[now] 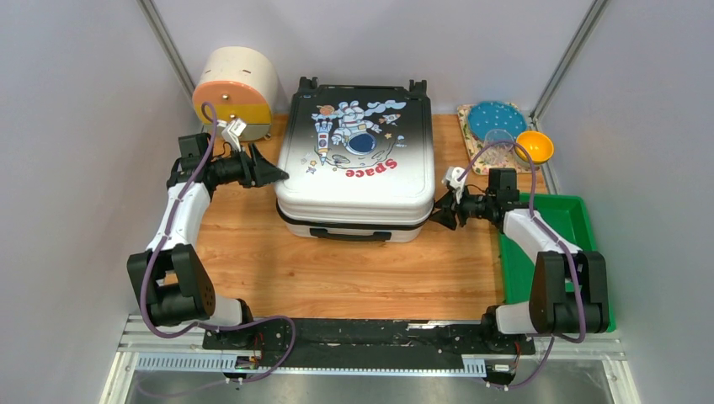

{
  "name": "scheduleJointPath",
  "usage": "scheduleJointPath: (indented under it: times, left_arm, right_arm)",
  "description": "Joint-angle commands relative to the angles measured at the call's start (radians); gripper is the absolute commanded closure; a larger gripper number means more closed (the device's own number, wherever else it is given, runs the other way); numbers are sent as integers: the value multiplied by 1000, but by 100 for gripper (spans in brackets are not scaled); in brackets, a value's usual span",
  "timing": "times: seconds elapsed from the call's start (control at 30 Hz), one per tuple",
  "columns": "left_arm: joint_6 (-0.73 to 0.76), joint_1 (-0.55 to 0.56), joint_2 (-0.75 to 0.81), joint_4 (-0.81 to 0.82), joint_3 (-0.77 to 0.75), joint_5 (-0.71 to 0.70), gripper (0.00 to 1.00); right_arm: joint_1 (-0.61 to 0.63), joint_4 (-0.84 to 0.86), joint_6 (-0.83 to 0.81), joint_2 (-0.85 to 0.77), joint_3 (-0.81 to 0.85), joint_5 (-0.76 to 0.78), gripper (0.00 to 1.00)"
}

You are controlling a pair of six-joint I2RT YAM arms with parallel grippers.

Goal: Open, take out, and arrange the luggage

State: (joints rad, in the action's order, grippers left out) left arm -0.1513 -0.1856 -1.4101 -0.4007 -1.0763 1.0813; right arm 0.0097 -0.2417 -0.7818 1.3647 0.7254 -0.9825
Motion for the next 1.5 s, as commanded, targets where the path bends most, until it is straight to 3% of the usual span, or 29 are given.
scheduleJointPath:
  times: [0.0, 0.37, 0.53, 0.63, 0.8, 1.07, 1.3, 1.47]
  left_arm:
    - [59, 43, -38, -79, 6, -23, 26]
    - [59, 43, -52, -79, -2, -21, 26]
    - [53, 44, -44, -79, 3, -23, 27]
    - [39, 46, -35, -61, 18, -24, 29]
    - [24, 49, -24, -49, 38, -35, 32]
    - [-5, 63, -12, -20, 62, -58, 36]
    - [-16, 81, -12, -4, 73, -73, 37]
    - [-21, 83, -3, -3, 81, -87, 38]
  right_arm:
    - [-1, -17, -83, 40, 81, -67, 54]
    - [12, -137, -235, 45, 98, -110, 80]
    - [12, -203, -229, 27, 101, -107, 91]
    - [12, -160, -127, -7, 71, -84, 100]
    - [16, -5, 111, -78, -7, -79, 100]
    - [68, -12, 277, -203, -101, -48, 100]
    - [141, 5, 357, -312, -156, 96, 100]
    - [272, 146, 623, -394, -208, 255, 100]
